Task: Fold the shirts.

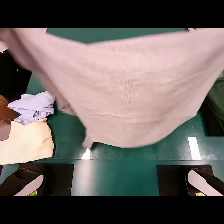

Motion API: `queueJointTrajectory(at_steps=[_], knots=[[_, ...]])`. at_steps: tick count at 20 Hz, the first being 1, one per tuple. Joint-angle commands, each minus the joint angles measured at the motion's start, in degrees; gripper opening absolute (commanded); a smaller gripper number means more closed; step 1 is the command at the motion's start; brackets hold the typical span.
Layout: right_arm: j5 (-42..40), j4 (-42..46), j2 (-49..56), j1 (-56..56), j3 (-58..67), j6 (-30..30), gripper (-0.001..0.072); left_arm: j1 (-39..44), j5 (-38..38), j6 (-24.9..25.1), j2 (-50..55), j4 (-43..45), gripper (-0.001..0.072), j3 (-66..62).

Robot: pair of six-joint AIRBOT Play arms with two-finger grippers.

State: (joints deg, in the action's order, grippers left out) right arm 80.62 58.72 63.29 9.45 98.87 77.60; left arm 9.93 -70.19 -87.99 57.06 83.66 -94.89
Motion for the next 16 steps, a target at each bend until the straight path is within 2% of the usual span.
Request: queueJointTrajectory(at_steps=[1, 6, 8, 10, 11, 12, 13, 14, 16], knots=[[1.8, -0.2, 9.5, 0.3, -8.0, 0.9, 0.0012, 0.0, 1.8, 1.7, 9.9, -3.2, 0.0020, 11.6], [-9.1, -0.2, 21.4, 0.3, -13.6, -0.2, 0.0012, 0.0, 16.1, 4.4, 25.5, -8.0, 0.0020, 13.9], [-10.4, -0.2, 24.6, 0.3, -12.2, -0.1, 0.0012, 0.0, 23.1, 4.4, 28.5, -9.7, 0.0020, 13.9], [-10.4, -0.2, 26.7, 0.3, -10.2, -0.1, 0.0013, 0.0, 26.8, 3.7, 29.9, -9.9, 0.0023, 13.9], [-10.0, -0.2, 27.5, 0.3, -9.2, -0.1, 0.0017, 0.0, 27.3, 3.1, 29.9, -9.9, 0.0203, 13.9], [-9.6, -0.3, 28.0, 0.3, -8.2, -0.1, 0.0052, 0.0, 27.1, 2.1, 29.9, -9.9, 0.0447, 13.7], [-9.1, -0.3, 28.5, 0.3, -7.0, -0.1, 0.0262, -0.3, 25.6, 1.9, 29.8, -9.9, 0.0528, 13.2], [-8.0, -0.3, 28.8, 0.3, -5.9, -0.1, 0.0349, -0.7, 22.6, 1.9, 29.8, -9.6, 0.0529, 12.1], [-4.8, -0.2, 28.2, 0.3, -4.4, -0.2, 0.0346, -2.5, 12.4, 1.9, 29.8, -9.5, 0.0529, 8.8]])
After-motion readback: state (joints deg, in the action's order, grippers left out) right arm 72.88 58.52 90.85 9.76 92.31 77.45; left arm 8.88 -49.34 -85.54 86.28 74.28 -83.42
